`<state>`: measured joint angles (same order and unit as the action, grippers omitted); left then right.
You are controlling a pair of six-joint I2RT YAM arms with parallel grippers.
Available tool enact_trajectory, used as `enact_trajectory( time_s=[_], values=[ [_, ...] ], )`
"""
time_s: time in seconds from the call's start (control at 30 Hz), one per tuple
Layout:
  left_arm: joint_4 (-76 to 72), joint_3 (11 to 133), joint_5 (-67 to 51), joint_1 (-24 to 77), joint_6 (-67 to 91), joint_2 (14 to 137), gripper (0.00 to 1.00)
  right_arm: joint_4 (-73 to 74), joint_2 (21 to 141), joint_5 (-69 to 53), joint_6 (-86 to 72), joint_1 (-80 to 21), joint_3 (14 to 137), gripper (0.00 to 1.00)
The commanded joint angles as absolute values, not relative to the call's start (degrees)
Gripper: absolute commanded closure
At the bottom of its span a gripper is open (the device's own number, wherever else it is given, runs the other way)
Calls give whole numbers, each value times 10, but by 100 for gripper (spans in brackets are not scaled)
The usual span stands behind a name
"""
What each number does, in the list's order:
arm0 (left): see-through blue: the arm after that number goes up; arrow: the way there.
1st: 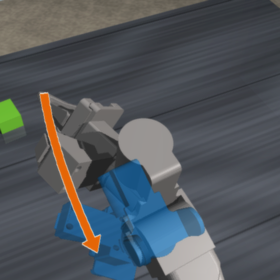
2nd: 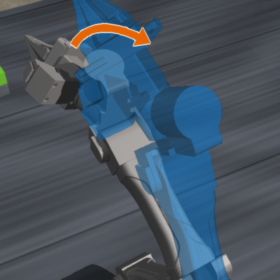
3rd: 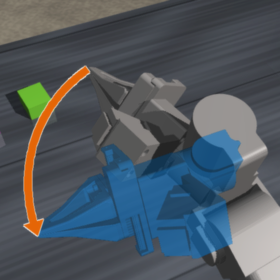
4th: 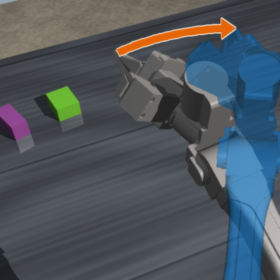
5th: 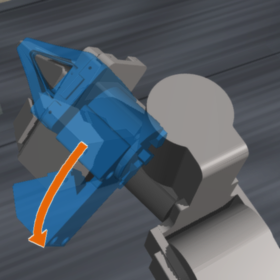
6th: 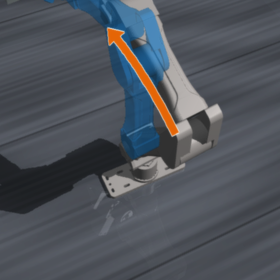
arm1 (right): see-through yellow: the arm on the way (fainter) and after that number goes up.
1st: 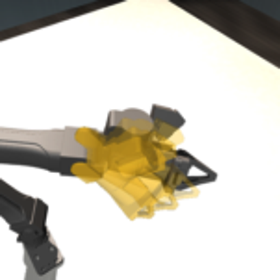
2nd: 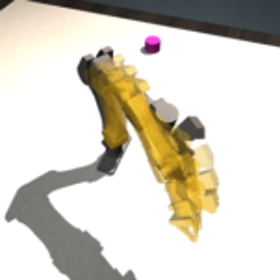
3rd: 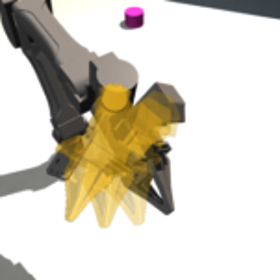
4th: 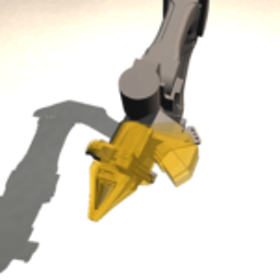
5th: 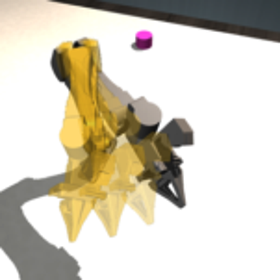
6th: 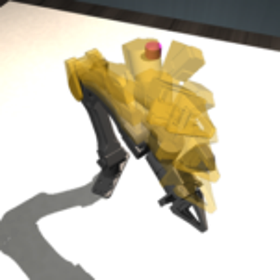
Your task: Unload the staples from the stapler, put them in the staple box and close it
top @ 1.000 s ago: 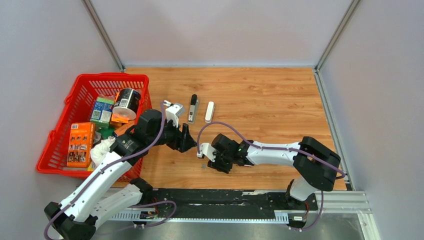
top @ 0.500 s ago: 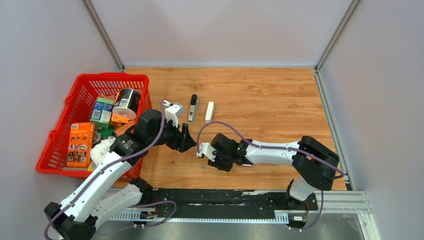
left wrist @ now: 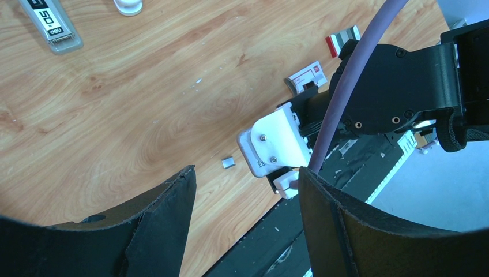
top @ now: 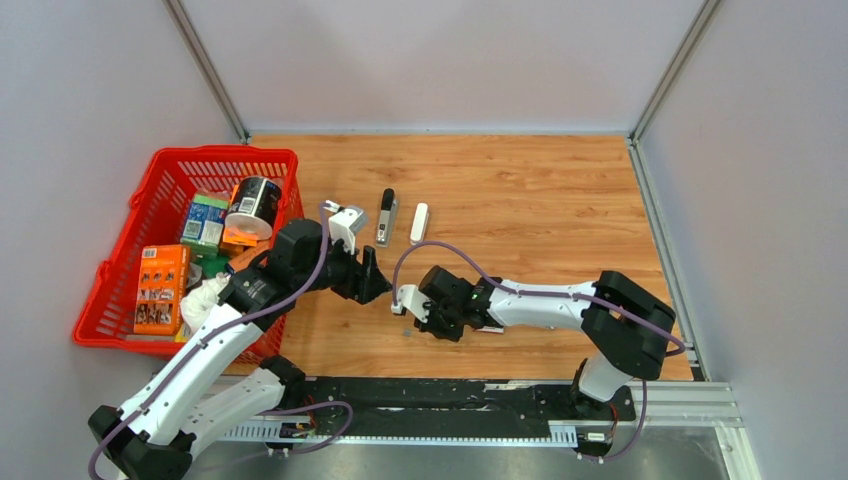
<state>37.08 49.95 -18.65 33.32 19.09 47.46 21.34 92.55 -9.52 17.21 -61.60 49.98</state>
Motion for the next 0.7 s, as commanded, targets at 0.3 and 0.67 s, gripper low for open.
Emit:
enact_trajectory(
  time_s=[0.3, 0.67],
  values=[
    [363, 501, -206, 334, 185, 468, 27, 229, 855, -45, 95, -620, 505, 91],
    [362, 500, -208, 333, 187, 462, 27, 321, 754, 120, -95, -604, 486, 92]
  ],
)
